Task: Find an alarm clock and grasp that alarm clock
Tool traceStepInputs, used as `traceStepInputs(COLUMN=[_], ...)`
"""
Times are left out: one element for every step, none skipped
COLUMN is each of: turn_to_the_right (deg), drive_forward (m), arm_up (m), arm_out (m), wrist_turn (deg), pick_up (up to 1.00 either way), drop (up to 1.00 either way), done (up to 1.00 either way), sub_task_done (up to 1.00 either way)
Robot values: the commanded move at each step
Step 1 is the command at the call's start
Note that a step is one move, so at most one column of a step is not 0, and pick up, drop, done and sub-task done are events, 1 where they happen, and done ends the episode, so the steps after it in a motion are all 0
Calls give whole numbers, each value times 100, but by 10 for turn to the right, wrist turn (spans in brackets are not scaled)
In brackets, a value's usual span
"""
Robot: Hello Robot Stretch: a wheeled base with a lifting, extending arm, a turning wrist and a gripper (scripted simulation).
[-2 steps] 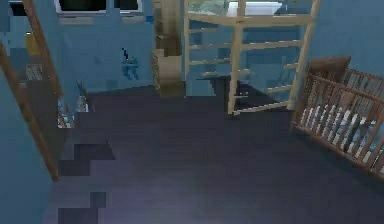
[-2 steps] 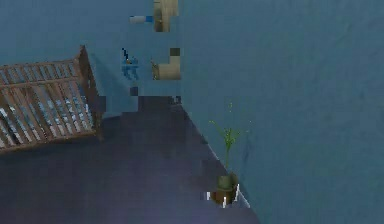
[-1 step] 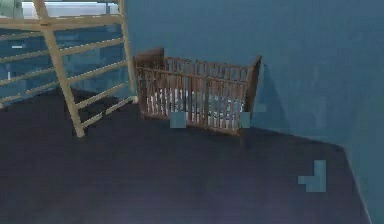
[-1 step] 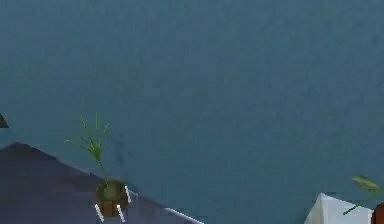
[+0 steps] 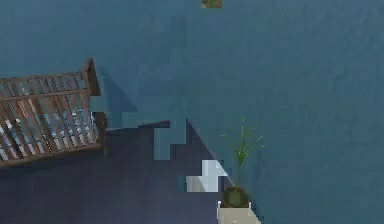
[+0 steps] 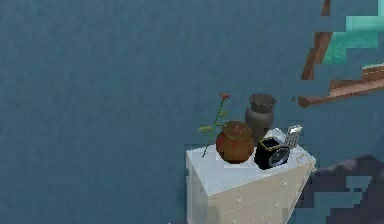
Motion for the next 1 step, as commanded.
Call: traceStepInputs(turn_to_the_right=[240], drive_forward=[0], arm_up=[0], arm_out=[0], wrist_turn=[0], pick_up=[0], drop=[0], done=[0], sub_task_done=[0])
